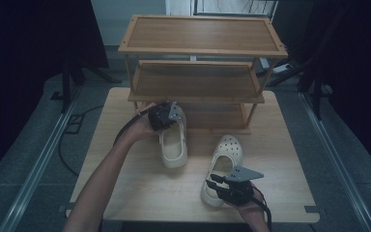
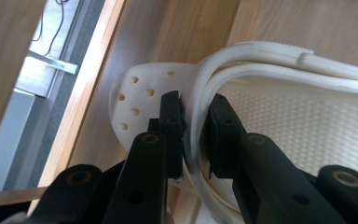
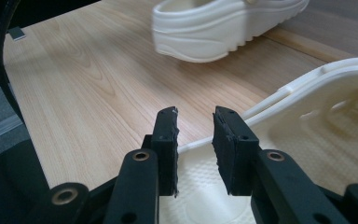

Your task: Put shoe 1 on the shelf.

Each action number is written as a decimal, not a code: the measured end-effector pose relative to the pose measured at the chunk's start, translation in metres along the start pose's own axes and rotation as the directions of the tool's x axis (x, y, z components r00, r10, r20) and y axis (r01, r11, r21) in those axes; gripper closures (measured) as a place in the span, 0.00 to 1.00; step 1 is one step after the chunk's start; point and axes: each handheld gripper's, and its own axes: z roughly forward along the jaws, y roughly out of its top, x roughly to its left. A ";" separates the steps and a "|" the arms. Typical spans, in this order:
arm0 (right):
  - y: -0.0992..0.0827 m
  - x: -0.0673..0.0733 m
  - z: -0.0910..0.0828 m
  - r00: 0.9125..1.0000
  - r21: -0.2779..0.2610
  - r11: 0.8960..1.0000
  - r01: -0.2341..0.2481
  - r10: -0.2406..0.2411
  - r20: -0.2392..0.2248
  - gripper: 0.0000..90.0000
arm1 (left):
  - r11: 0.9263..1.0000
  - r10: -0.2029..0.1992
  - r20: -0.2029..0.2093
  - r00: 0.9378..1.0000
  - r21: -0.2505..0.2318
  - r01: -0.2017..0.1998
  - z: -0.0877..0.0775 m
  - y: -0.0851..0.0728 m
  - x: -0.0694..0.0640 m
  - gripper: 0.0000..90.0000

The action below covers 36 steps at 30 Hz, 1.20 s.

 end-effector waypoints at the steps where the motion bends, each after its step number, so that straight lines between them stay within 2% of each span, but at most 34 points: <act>1: 0.000 0.000 0.001 1.000 0.007 1.000 0.003 -0.003 -0.005 0.78 | 1.000 0.009 -0.001 1.000 0.005 -0.009 0.002 0.001 0.001 0.87; 5: -0.002 0.001 0.004 1.000 0.009 1.000 0.000 0.000 -0.008 0.78 | 1.000 0.020 -0.026 0.999 0.007 -0.020 0.015 0.007 0.003 0.87; 9: -0.004 0.000 0.008 1.000 0.024 1.000 0.004 -0.003 -0.012 0.78 | 1.000 -0.002 -0.050 0.999 0.001 0.002 0.025 0.011 0.006 0.88; 13: -0.006 0.001 0.011 1.000 0.036 0.999 0.001 0.000 -0.021 0.78 | 1.000 -0.002 -0.065 0.998 0.010 0.003 0.030 0.014 0.010 0.88; 20: -0.006 0.002 0.012 1.000 0.036 0.999 0.005 -0.004 -0.022 0.78 | 0.999 0.036 -0.079 0.996 0.024 -0.034 0.035 0.021 0.005 0.88; 25: -0.005 0.005 0.012 1.000 0.036 0.999 0.009 -0.008 -0.028 0.78 | 0.999 0.034 -0.068 0.997 0.017 -0.033 0.034 0.022 0.001 0.87; 31: -0.005 0.006 0.013 1.000 0.037 0.999 0.012 -0.011 -0.028 0.78 | 1.000 0.006 -0.038 0.999 0.016 -0.005 0.029 0.020 0.001 0.84; 36: -0.005 0.005 0.012 1.000 0.035 0.999 0.009 -0.008 -0.024 0.78 | 0.997 -0.059 0.007 0.998 -0.042 0.059 0.018 0.015 0.002 0.77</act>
